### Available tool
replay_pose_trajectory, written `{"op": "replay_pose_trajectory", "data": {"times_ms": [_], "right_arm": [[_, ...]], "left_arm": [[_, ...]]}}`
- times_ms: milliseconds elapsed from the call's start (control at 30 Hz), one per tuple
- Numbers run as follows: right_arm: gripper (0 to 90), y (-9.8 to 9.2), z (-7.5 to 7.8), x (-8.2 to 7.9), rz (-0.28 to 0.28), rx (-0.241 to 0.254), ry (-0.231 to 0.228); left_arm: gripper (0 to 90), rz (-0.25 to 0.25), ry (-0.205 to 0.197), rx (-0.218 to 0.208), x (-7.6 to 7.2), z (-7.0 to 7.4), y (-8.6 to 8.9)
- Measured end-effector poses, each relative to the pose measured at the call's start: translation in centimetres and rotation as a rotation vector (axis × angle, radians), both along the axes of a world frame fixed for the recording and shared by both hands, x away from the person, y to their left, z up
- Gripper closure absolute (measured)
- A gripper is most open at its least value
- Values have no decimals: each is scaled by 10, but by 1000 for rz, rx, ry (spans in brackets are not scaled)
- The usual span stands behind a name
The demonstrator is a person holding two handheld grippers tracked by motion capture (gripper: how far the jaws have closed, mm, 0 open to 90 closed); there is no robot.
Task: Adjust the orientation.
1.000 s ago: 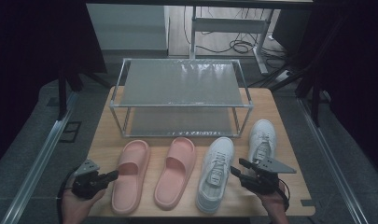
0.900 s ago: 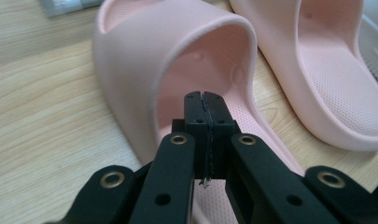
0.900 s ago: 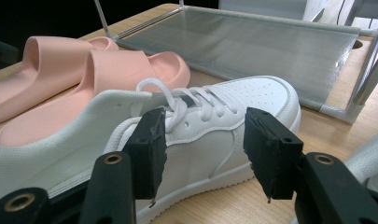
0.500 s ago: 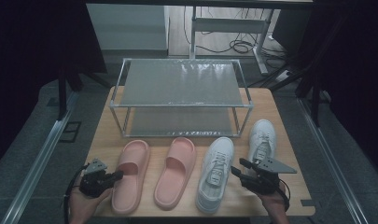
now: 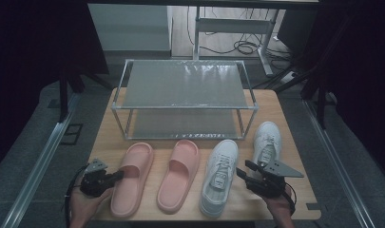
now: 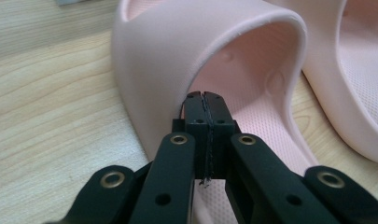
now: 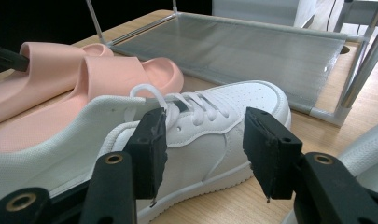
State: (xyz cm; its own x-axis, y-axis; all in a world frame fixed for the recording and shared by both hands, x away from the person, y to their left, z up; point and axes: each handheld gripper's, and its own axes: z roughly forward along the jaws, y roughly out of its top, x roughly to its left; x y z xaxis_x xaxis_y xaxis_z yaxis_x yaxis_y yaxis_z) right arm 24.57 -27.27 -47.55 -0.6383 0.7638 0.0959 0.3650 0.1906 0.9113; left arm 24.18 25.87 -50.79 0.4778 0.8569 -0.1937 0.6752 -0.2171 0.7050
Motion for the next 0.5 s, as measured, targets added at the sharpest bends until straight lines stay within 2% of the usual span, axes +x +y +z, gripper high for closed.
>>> {"op": "replay_pose_trajectory", "data": {"times_ms": [333,500], "right_arm": [[498,0,0,0,-2,0,2],[498,-1,0,0,-3,1,0]], "left_arm": [[900,24,8,-1,7,-2,6],[842,14,2,-7,1,1,4]]}}
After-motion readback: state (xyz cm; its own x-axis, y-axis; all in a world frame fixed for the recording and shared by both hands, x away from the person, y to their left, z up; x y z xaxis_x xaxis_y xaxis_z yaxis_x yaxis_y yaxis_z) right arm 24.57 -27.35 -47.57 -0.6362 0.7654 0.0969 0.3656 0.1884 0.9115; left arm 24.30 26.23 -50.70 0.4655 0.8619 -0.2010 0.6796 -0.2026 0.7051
